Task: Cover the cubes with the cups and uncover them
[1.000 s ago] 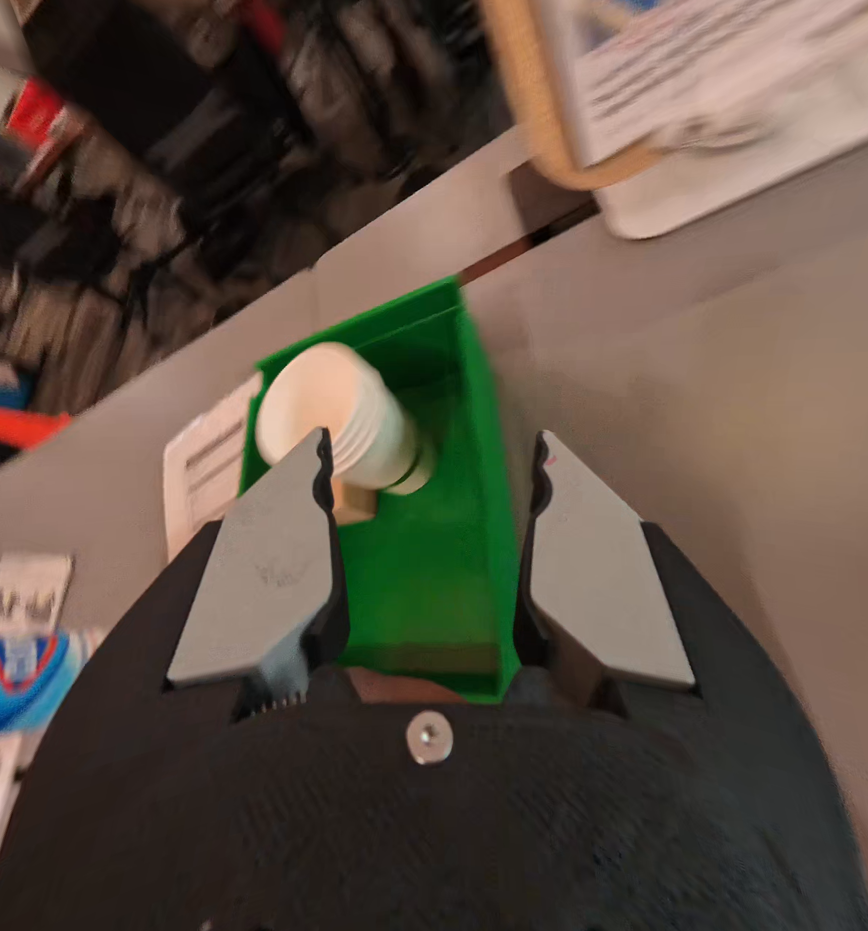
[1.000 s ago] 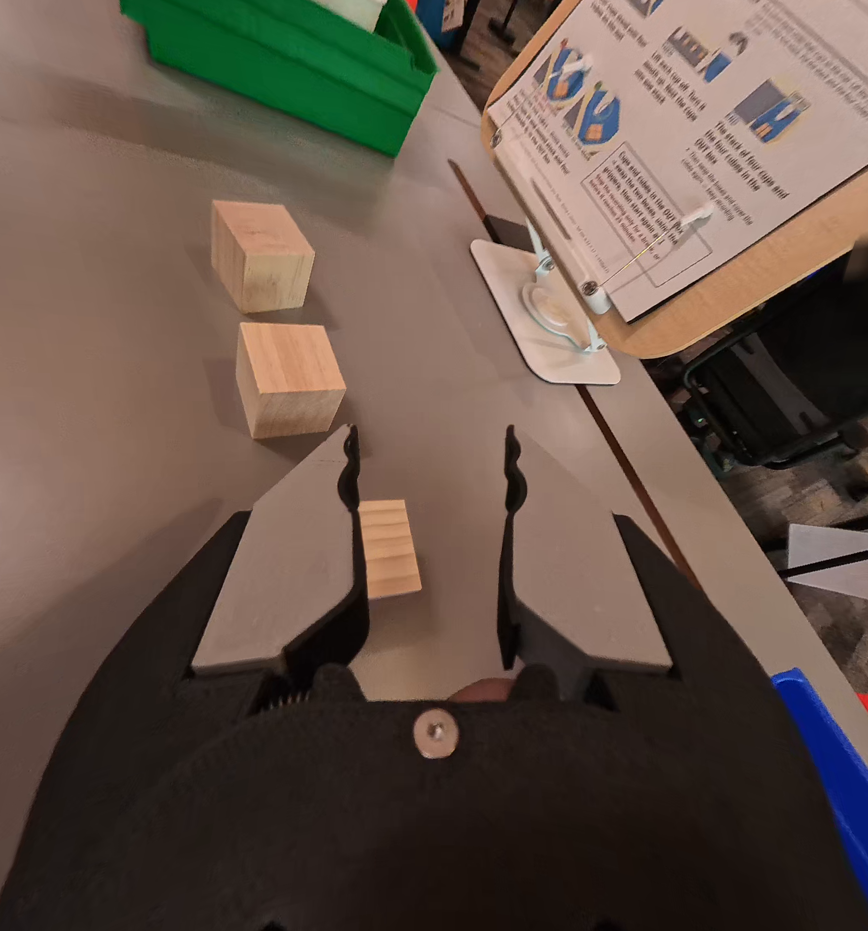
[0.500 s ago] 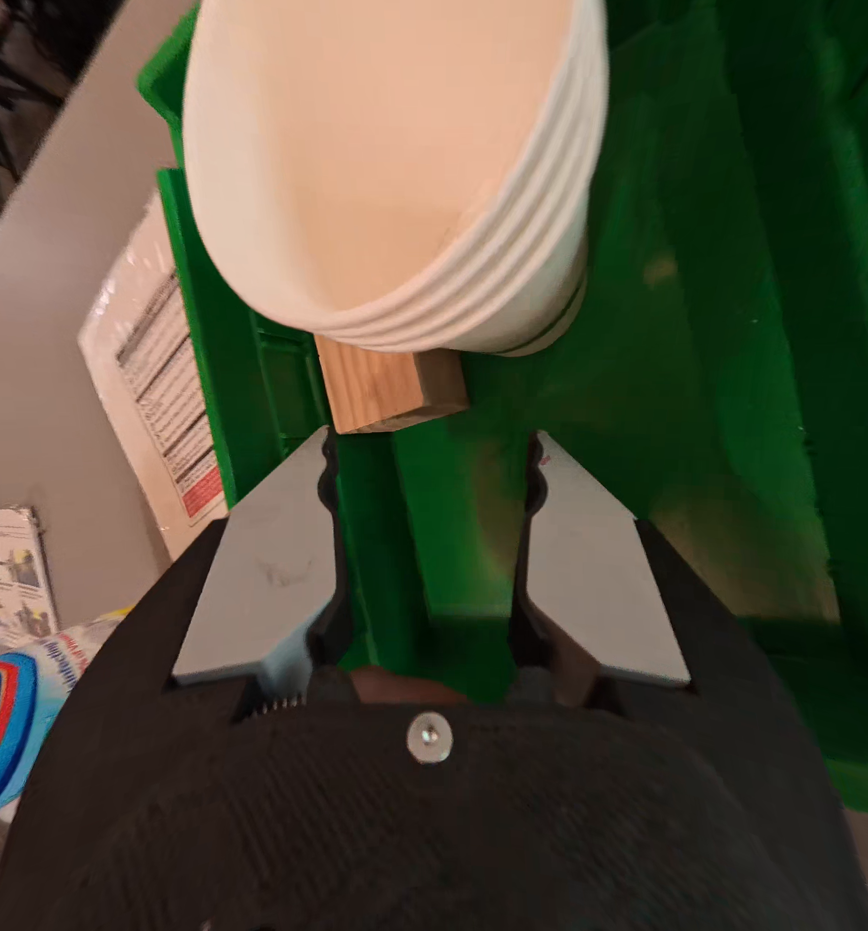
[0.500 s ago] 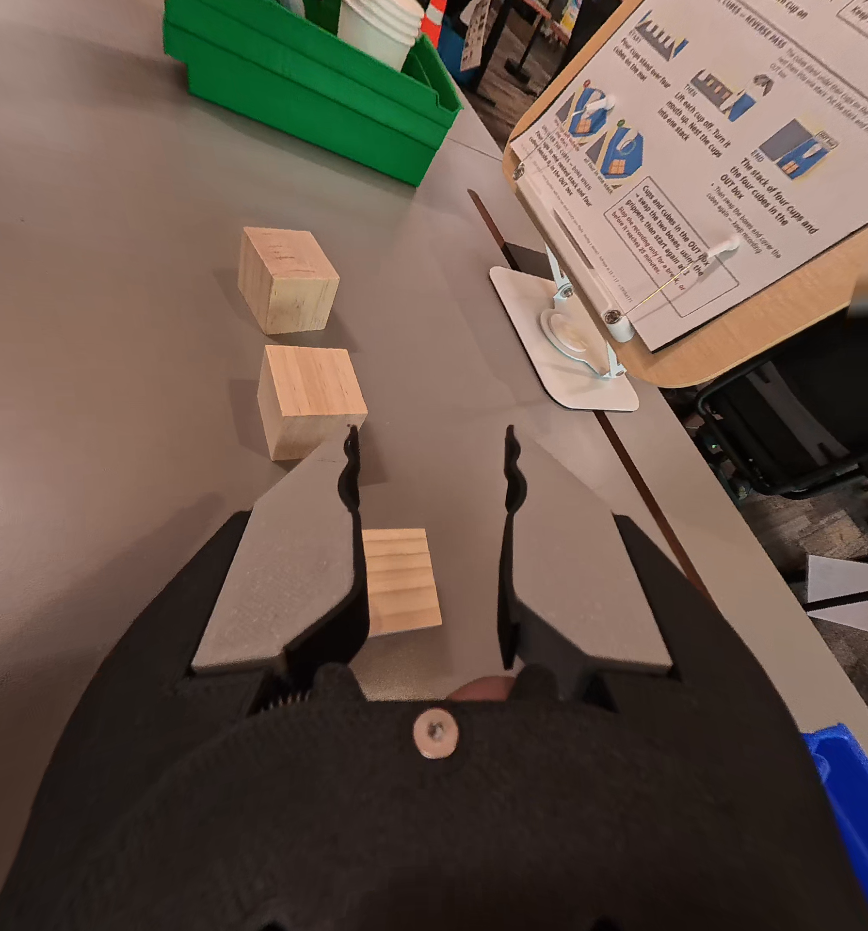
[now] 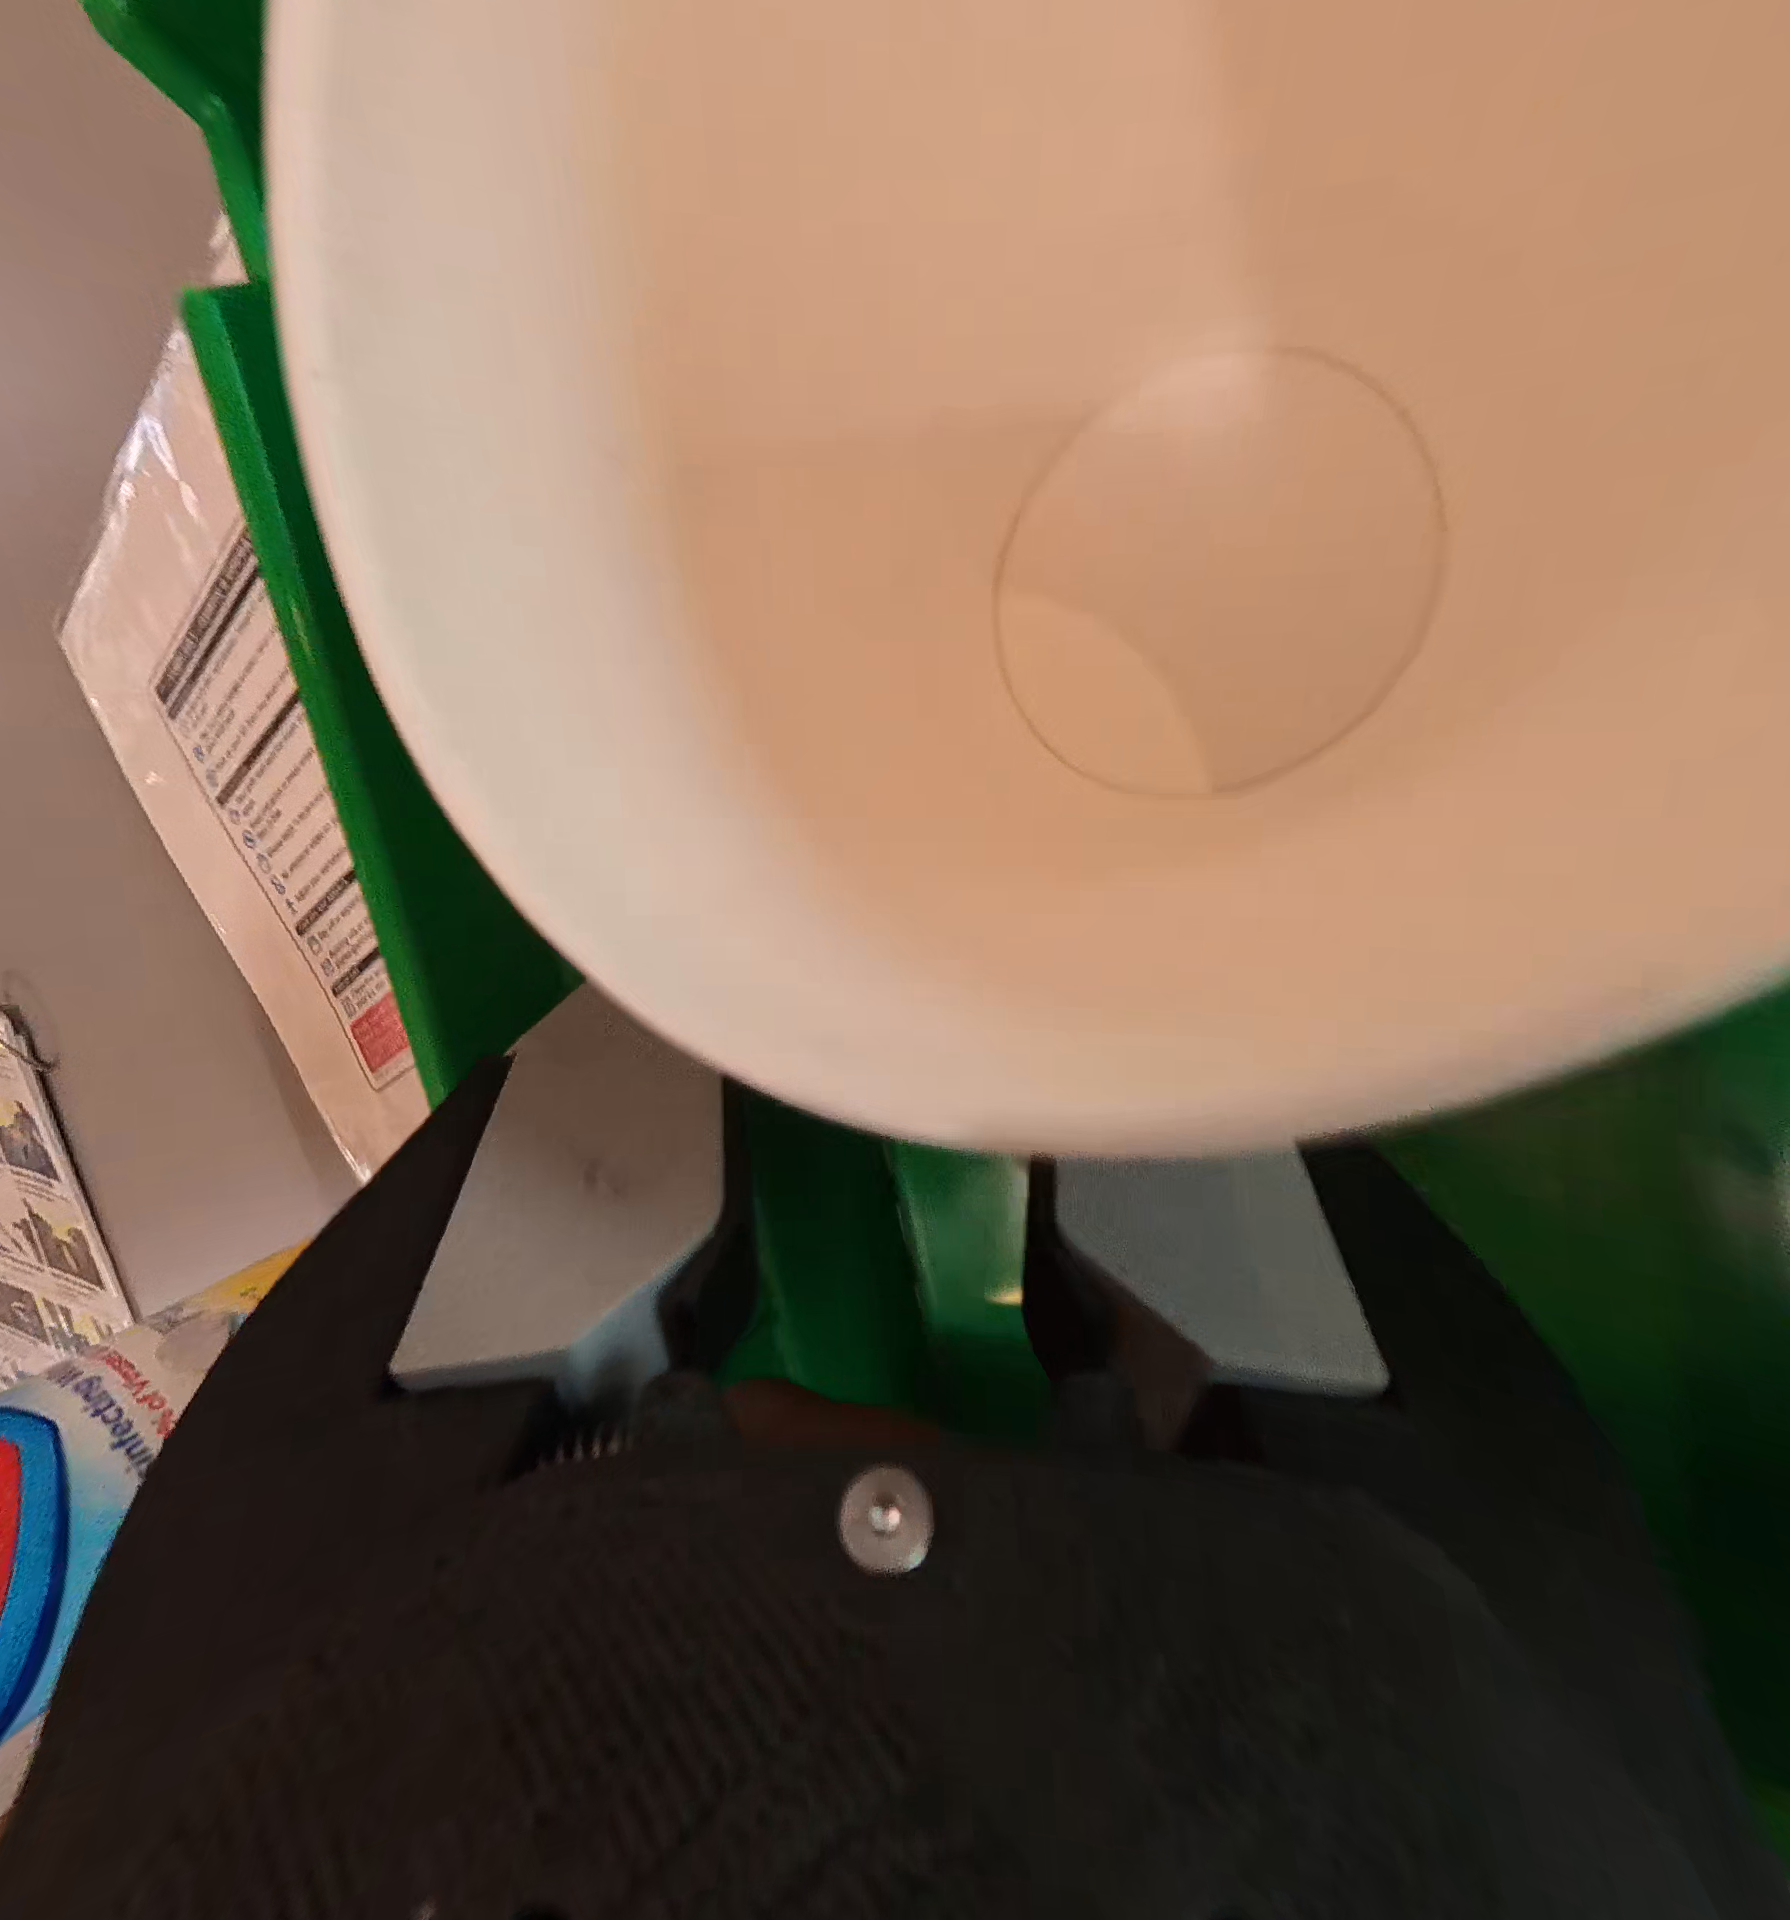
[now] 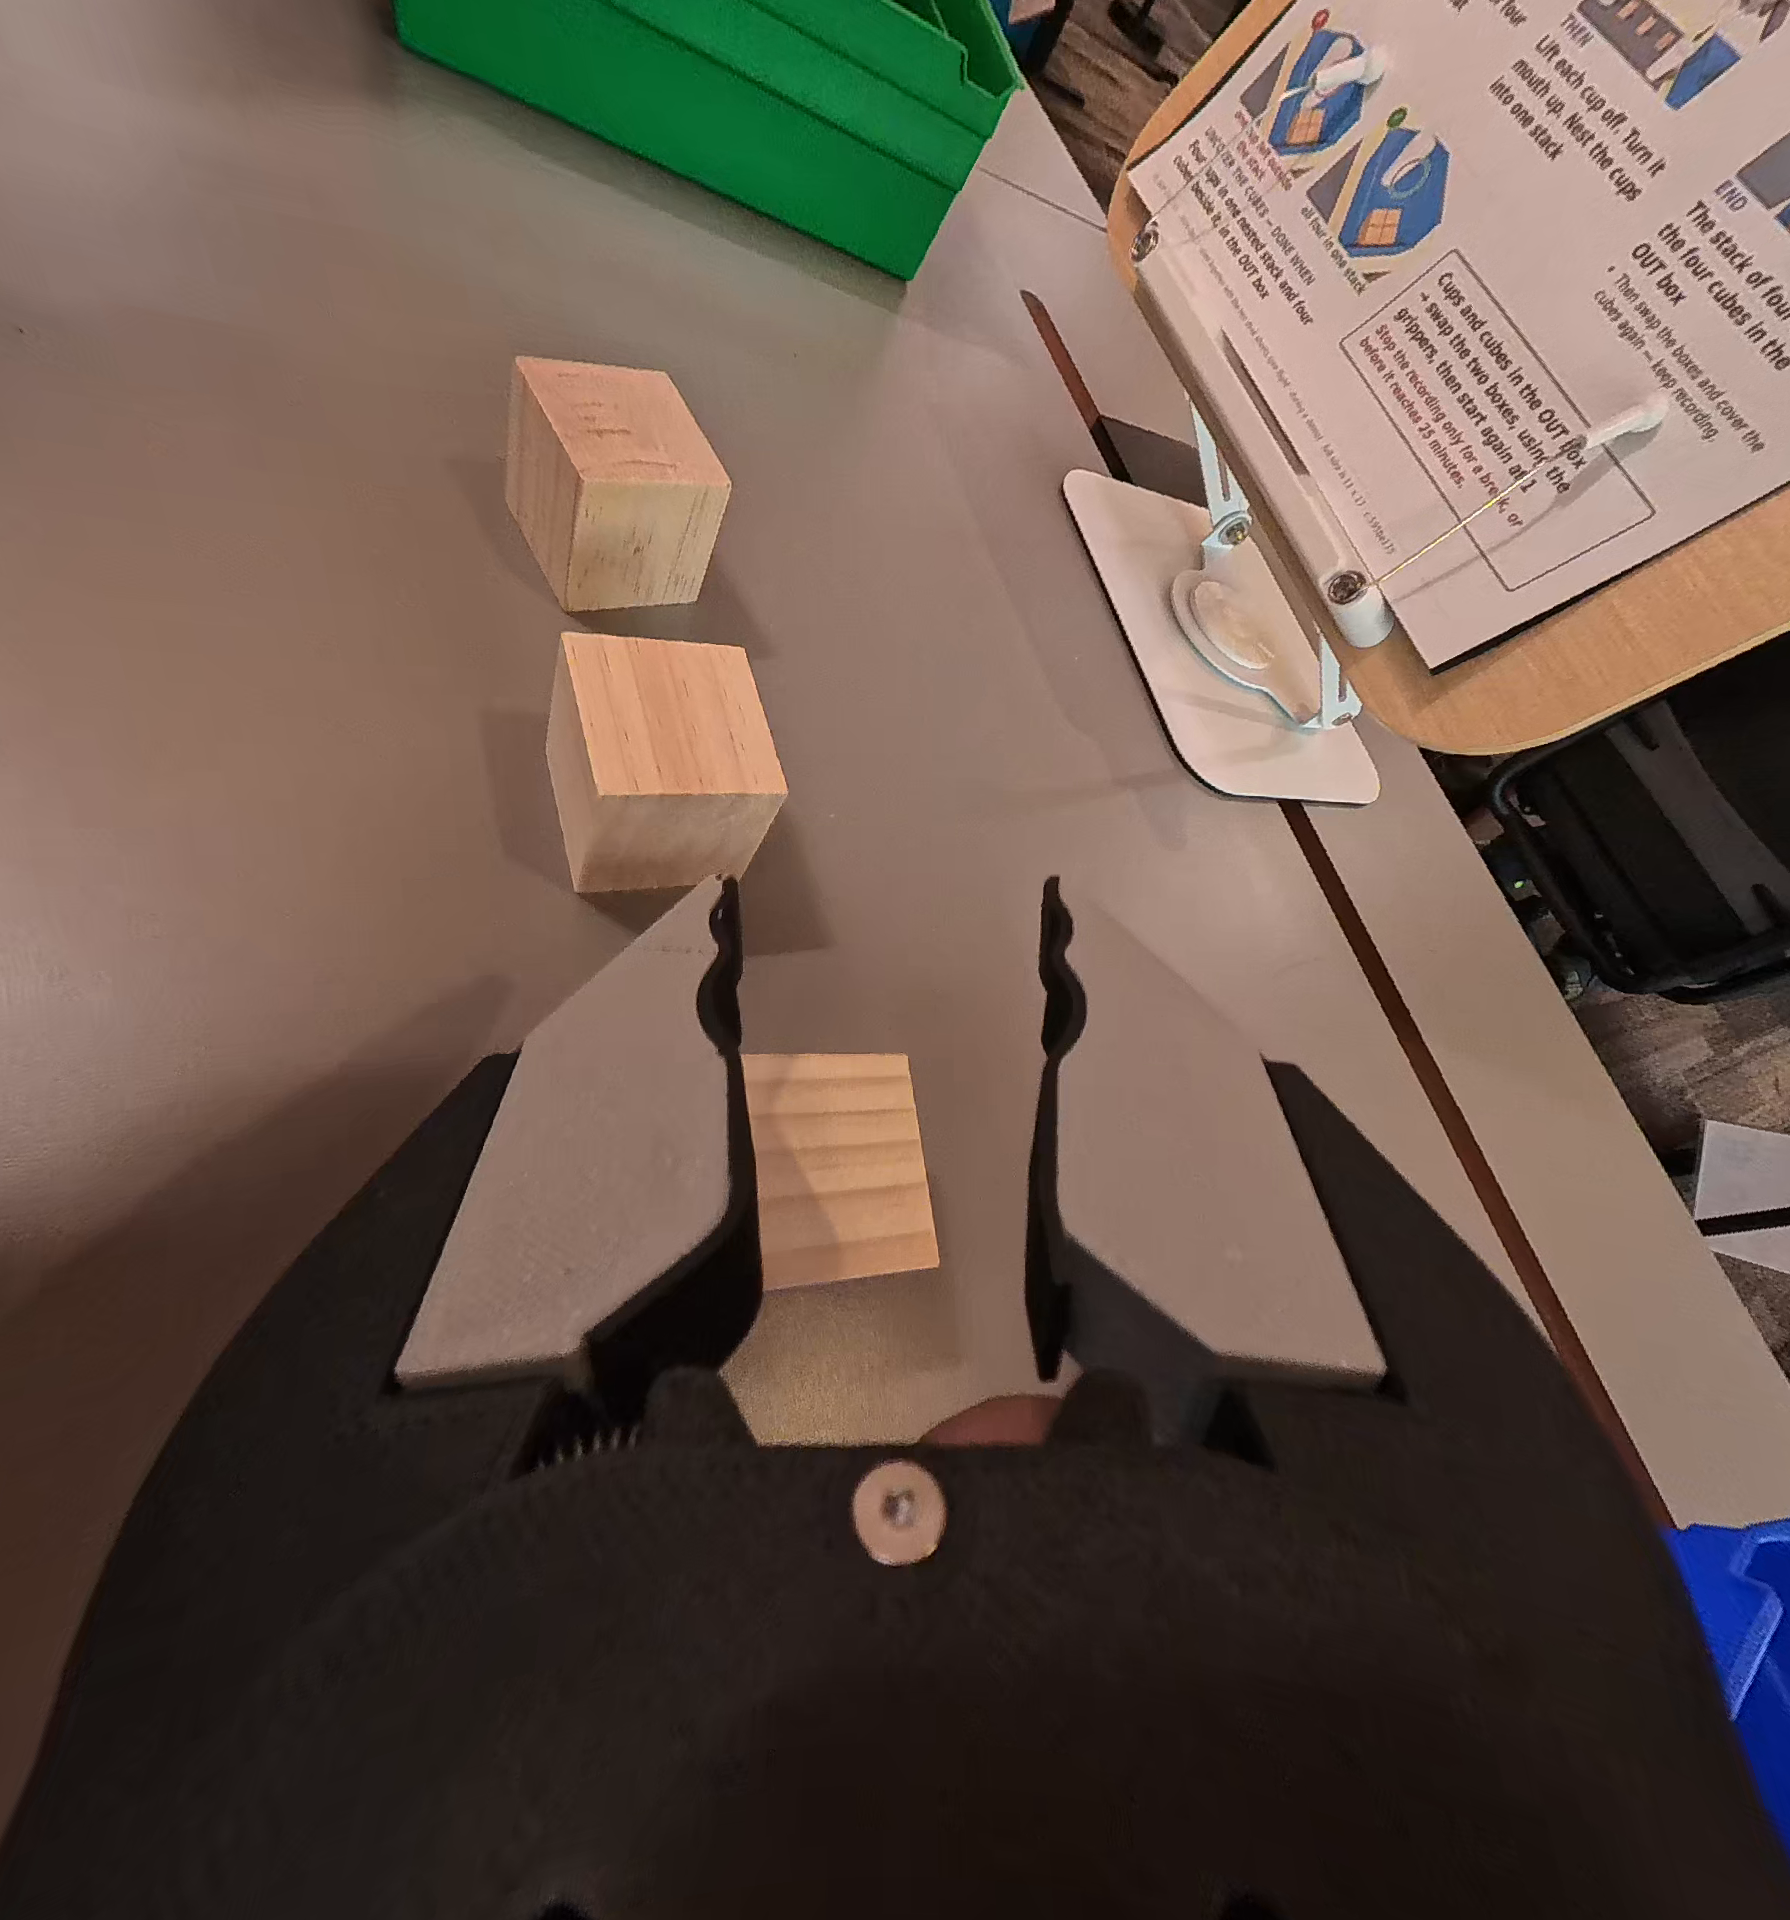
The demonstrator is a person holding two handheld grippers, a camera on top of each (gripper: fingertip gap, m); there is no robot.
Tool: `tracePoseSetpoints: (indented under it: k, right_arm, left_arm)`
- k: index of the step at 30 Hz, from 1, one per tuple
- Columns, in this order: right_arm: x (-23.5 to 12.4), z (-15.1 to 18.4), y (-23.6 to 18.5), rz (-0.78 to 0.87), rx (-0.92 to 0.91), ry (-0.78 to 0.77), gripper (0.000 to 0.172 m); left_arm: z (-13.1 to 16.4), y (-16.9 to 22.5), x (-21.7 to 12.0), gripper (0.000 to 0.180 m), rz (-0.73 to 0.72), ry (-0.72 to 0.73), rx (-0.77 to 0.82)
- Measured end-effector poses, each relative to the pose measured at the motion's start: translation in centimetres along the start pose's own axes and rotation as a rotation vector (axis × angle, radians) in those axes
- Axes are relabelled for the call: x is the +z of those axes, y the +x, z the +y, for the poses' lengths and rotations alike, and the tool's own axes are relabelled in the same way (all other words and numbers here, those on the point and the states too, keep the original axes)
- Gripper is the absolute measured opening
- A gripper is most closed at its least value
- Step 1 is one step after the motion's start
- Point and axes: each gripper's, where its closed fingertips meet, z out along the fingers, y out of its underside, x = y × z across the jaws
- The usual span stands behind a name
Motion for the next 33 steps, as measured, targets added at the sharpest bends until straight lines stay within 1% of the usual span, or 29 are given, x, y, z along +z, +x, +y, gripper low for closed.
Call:
tracePoseSetpoints:
  k: [1,4,7,9,12,14,16,17,19,22,24,27,29,30,32,33]
  right_arm:
    - [0.0,0.1,0.0,-0.001,-0.001,-0.001,0.055]
    - [-0.3,-0.2,-0.2,-0.002,-0.011,0.009,0.055]
    - [-0.4,-0.7,-0.5,-0.010,-0.020,0.024,0.055]
    - [-0.4,-0.9,-0.6,-0.014,-0.025,0.031,0.054]
    - [-0.3,-1.0,-0.9,-0.024,-0.021,0.035,0.054]
    - [-0.2,-0.8,-0.9,-0.026,-0.017,0.030,0.054]
    - [-0.1,-0.6,-0.9,-0.028,-0.012,0.026,0.054]
    - [0.0,-0.5,-0.9,-0.029,-0.011,0.024,0.054]
    - [0.0,-0.4,-0.8,-0.028,-0.009,0.019,0.054]
    - [0.0,-0.3,-0.7,-0.025,-0.005,0.018,0.053]
    - [0.0,-0.4,-0.6,-0.026,-0.002,0.025,0.053]
    - [-0.1,-0.6,-0.7,-0.032,0.000,0.039,0.050]
    - [-0.2,-0.8,-0.8,-0.033,0.000,0.047,0.050]
    - [-0.2,-0.9,-0.8,-0.037,0.007,0.052,0.050]
    - [-0.2,-1.0,-0.9,-0.054,0.036,0.058,0.048]
    - [-0.2,-1.0,-0.9,-0.061,0.051,0.064,0.048]
  left_arm:
    - [0.6,0.5,-0.5,0.057,0.017,-0.018,0.012]
    - [2.5,2.5,-2.4,0.056,0.085,-0.079,0.056]
    - [3.2,3.2,-3.6,0.055,0.115,-0.074,0.046]
    - [3.4,3.0,-4.0,0.061,0.117,-0.068,0.008]
    - [3.7,2.2,-3.6,0.074,0.103,-0.076,-0.033]
    - [3.8,2.9,-3.2,0.077,0.165,-0.076,-0.061]
    - [3.8,3.2,-2.5,0.075,0.203,-0.074,-0.082]
    - [4.1,3.1,-2.1,0.070,0.209,-0.081,-0.089]
    - [4.4,4.1,-1.3,0.060,0.281,-0.085,-0.109]
    - [4.2,4.0,-1.2,0.060,0.293,-0.040,-0.132]
    - [4.9,3.7,-1.6,0.060,0.265,-0.039,-0.116]
    - [5.2,2.4,-3.9,0.060,0.168,0.028,-0.096]
    - [4.5,1.5,-6.9,0.059,0.100,0.104,-0.084]
    - [3.8,1.6,-8.8,0.059,0.078,0.150,-0.051]
    - [1.9,3.2,-13.0,0.059,0.061,0.240,0.031]
    - [0.9,4.8,-15.2,0.059,0.068,0.281,0.090]
